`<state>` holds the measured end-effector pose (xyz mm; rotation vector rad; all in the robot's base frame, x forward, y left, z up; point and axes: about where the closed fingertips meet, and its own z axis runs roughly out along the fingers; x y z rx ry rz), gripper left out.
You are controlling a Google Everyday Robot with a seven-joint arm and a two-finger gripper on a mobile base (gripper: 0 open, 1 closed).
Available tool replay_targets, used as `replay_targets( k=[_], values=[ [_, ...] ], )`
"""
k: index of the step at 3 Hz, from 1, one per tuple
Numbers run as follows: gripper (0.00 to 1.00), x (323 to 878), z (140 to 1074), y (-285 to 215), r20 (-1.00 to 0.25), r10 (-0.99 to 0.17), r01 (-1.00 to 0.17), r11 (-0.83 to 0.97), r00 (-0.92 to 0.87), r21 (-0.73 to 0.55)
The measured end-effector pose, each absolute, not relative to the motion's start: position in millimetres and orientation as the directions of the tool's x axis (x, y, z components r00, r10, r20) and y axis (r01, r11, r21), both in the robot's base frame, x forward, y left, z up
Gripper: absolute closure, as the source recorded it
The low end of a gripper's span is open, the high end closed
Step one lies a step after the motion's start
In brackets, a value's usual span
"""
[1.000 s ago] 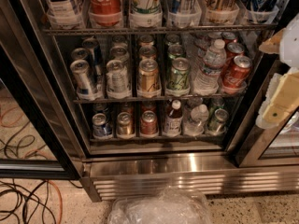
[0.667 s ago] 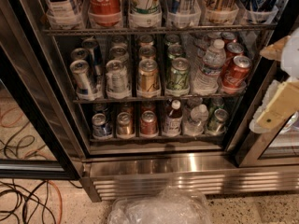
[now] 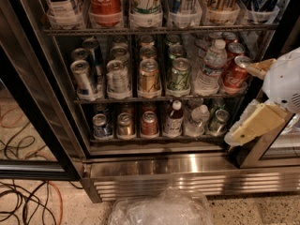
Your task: Pick orange can from middle shelf of fridge
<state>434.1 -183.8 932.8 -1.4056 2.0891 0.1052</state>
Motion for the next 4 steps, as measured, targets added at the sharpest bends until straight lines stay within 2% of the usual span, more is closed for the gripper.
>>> replay_targets(
  k=[2, 4],
  values=[
    [0.0, 435, 929, -180, -0.565, -0.785, -0.852, 0.457, -0.254, -0.253],
    [0.0, 432, 898, -157, -0.763, -0.584, -0.776, 0.604, -0.276, -0.182]
  ],
)
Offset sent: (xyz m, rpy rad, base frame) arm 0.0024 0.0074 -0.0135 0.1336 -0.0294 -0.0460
